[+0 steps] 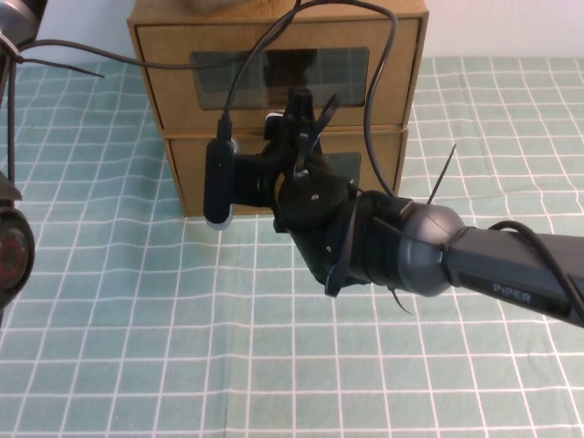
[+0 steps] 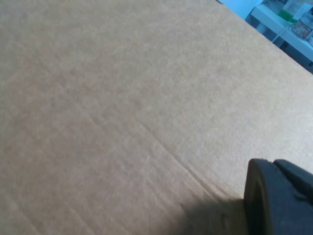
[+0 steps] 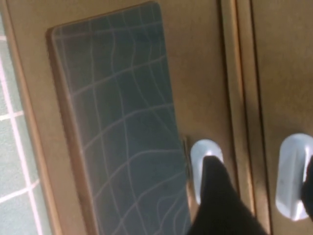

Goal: Open the shoe box
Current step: 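Pull the top drawer of the cardboard box fully open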

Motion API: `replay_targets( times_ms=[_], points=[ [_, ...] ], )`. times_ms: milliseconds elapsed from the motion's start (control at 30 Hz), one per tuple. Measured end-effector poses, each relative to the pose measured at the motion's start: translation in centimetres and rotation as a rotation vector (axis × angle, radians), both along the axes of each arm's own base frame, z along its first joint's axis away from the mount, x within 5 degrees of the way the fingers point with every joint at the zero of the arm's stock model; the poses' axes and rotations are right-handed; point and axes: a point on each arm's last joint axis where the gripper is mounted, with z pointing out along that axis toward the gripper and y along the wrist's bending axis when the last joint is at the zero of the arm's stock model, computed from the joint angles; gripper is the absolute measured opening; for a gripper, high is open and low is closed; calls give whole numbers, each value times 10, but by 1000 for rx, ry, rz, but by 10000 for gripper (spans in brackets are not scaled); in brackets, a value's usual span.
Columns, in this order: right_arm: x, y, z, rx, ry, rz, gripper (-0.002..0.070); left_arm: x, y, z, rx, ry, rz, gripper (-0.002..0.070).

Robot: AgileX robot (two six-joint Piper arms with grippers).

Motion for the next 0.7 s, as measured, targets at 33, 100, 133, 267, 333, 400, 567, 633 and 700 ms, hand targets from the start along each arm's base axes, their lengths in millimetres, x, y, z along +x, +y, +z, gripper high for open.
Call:
replay_targets(
  times_ms=[33, 100, 133, 267, 333, 400, 567, 633, 700],
  points=[
    [1, 1, 0, 2, -2, -1, 329, 0, 0, 0, 0, 0, 0, -6],
    [3, 0, 2, 6, -7, -4, 329, 0, 0, 0, 0, 0, 0, -6],
    [4, 0, 2, 7, -8, -6, 329, 0, 0, 0, 0, 0, 0, -6],
    [12, -6, 6, 16, -16, -26, 328, 0, 0, 0, 0, 0, 0, -6],
    [14, -7, 6, 19, -12, -21, 328, 0, 0, 0, 0, 0, 0, -6],
    [15, -8, 5, 21, -9, -11, 327, 0, 0, 0, 0, 0, 0, -6],
    [17, -9, 4, 21, -4, -1, 326, 0, 1, 0, 0, 0, 2, -6],
    [17, -8, 3, 15, -5, 1, 321, 0, 1, 0, 0, 0, 2, -6],
    [19, -9, 0, 5, -8, 0, 293, 0, 1, 0, 0, 0, 2, -6]
  ],
)
